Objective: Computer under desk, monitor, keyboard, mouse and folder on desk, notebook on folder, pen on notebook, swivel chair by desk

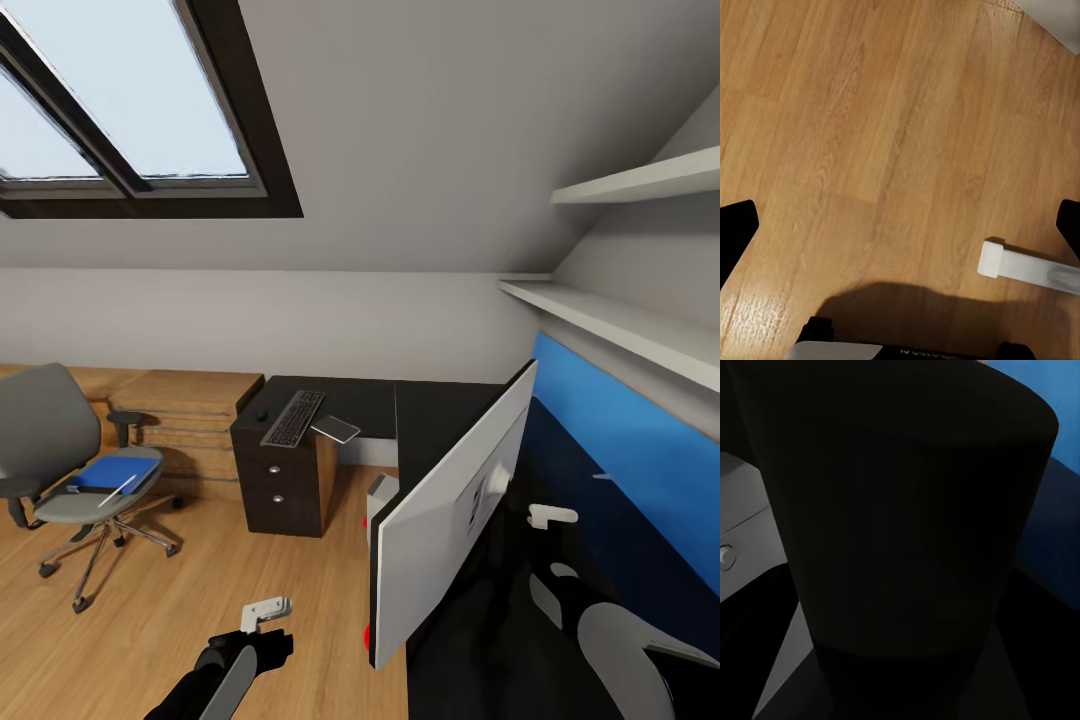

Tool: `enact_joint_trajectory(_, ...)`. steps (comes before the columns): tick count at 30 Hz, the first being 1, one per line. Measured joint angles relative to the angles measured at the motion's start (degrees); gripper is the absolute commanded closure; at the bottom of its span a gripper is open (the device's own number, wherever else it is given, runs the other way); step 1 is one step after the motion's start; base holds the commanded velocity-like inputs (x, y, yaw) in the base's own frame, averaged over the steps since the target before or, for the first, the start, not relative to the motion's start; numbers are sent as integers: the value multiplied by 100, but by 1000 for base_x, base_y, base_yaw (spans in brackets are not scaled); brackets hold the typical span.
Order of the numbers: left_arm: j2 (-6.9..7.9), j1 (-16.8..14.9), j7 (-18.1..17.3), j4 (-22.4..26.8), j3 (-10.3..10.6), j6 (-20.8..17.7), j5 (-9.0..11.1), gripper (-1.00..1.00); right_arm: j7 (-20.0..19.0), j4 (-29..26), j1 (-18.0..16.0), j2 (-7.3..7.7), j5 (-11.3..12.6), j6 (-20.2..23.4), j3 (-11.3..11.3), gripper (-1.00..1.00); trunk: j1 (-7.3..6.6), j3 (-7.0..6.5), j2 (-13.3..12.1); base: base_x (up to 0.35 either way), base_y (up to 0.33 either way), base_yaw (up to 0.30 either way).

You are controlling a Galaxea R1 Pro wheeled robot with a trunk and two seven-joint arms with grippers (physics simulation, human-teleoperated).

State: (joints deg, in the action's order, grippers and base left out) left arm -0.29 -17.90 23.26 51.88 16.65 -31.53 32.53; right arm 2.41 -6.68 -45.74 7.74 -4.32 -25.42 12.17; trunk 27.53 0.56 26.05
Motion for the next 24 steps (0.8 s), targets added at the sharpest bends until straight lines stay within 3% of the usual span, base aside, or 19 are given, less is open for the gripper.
enact_joint_trajectory(10, 1, 0, 5, -37, 2, 7, -14, -100, -7, 0, -1, -2, -42, 3, 15, 100, 0, 0, 2, -168, -212, 0)
enact_joint_trajectory(24, 1, 0, 0, -46, 2, 26, -27, -100, -10, -1, -2, -2, -59, 5, 18, 100, -3, 0, 2, 33, -333, 0)
